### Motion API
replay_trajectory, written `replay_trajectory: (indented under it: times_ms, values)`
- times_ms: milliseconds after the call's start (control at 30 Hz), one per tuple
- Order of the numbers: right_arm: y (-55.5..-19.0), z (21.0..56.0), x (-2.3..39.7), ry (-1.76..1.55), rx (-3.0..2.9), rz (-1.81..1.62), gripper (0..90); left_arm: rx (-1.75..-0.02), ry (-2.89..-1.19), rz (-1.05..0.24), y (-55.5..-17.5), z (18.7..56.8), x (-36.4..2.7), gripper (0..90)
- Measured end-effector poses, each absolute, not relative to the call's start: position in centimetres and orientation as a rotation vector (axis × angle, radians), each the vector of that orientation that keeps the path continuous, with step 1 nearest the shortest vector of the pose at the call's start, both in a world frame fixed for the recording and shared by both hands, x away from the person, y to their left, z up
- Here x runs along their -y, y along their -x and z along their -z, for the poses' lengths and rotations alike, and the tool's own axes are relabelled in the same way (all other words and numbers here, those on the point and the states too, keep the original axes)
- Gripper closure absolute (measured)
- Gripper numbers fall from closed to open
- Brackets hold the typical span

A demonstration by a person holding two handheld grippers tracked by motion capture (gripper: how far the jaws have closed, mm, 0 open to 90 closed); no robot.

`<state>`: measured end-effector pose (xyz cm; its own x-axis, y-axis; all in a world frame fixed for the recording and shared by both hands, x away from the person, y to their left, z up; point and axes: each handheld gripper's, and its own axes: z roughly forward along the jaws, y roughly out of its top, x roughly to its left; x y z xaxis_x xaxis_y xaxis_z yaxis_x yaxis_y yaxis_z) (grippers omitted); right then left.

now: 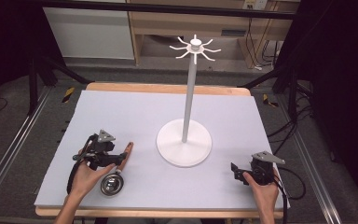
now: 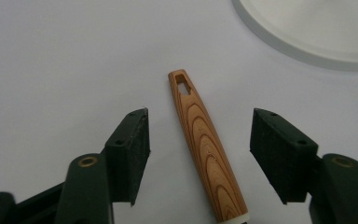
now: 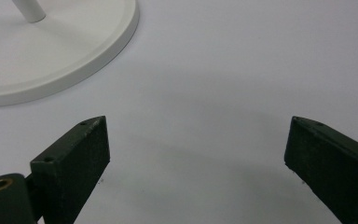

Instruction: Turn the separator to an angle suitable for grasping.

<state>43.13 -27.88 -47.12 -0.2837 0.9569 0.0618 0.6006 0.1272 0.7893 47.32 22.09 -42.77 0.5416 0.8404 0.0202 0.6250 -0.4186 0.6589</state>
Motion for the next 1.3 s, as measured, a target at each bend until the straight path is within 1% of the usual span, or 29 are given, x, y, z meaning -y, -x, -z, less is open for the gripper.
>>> replay_trajectory:
  times_ms: [267,500,633,1000,1067,1167,1300]
  values:
    - [-43.2,47.2,27.7,-1.493,-1.953,-1.000,7.9,-1.198,-2.241,-0.429,-47.4,44.3,-21.4,46.1]
    - [-43.2,47.2,27.7,-1.498,-1.960,-1.006,8.6,-1.238,-2.265,-0.376,-47.5,45.5,-21.1,55.6]
    - [-43.2,47.2,27.8,-1.500,-1.956,-1.012,8.8,-1.252,-2.257,-0.341,-47.6,45.9,-21.2,58.1]
    - [-43.2,47.2,27.9,-1.501,-1.958,-1.019,9.4,-1.270,-2.258,-0.340,-47.5,46.0,-21.0,58.9]
    - [-43.2,47.2,27.9,-1.498,-1.956,-1.016,9.6,-1.273,-2.258,-0.342,-47.4,46.0,-21.0,60.8]
    - [-43.1,47.2,28.0,-1.504,-1.954,-1.022,9.7,-1.256,-2.275,-0.375,-47.2,46.1,-21.1,68.6]
    - [-43.2,47.2,28.1,-1.507,-1.955,-1.024,9.7,-1.248,-2.263,-0.370,-47.2,46.1,-21.3,68.7]
